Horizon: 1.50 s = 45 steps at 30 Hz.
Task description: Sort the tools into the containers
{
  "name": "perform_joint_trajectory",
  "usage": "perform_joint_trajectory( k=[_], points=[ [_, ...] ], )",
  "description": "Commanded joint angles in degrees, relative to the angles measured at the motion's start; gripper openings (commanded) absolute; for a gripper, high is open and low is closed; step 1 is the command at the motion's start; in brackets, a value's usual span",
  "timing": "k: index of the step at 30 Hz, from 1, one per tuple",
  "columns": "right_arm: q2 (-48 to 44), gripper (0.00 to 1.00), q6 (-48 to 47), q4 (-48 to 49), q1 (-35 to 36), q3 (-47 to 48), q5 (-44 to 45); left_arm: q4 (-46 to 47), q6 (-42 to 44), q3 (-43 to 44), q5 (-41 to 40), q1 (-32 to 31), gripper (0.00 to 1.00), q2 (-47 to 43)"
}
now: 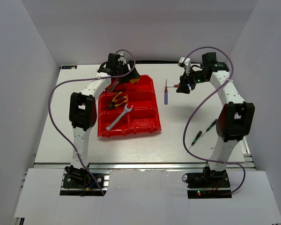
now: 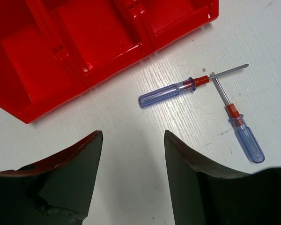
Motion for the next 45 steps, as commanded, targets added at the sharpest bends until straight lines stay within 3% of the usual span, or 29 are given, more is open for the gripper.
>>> perform_joint_trajectory(
  k=[1, 2, 13, 17, 22, 26, 30, 32, 39, 45],
  points=[
    [-3.0, 0.62, -0.8, 0.5, -0.3, -1.0, -0.3, 0.0, 0.9, 1.1, -0.4, -0.3, 0.82, -4.9],
    [-3.1, 0.62, -0.7, 0.5, -0.3, -1.1, -0.3, 0.0, 0.9, 1.2, -0.4, -0.3, 0.98, -5.4],
    [-3.2, 0.62, -0.4, 0.9, -0.3, -2.6, 0.1, 0.1, 0.0, 2.4, -0.4, -0.3, 0.98, -9.1],
    [-2.3, 0.62, 6.1, 5.4, 0.3, -3.9, 3.6, 0.1, 0.8, 2.9, -0.4, -0.4, 0.98, -11.8],
    [0.7, 0.61, 21.1, 13.7, 5.1, -5.7, 18.7, 0.2, 4.1, -0.2, -4.7, -0.3, 0.98, -19.0],
    [3.0, 0.62, 33.9, 19.9, 10.4, -6.4, 28.6, 1.5, 5.6, -8.1, -10.5, 0.6, 0.98, -26.8],
    [7.8, 0.63, 43.1, 21.9, 13.3, -3.0, 37.4, 4.7, 5.0, -23.3, -12.2, 3.7, 0.98, -36.0],
    [10.5, 0.63, 46.8, 22.0, 13.5, 0.0, 37.7, 5.5, 3.7, -31.1, -12.1, 6.4, 0.98, -41.6],
    [16.5, 0.62, 49.3, 22.8, 15.3, 5.3, 42.0, 5.8, 0.2, -48.7, -12.4, 13.8, 0.98, -55.5],
    [20.3, 0.58, 49.3, 23.9, 16.3, 5.9, 44.9, 4.9, -0.7, -53.9, -16.1, 14.9, 0.98, -61.5]
  ],
)
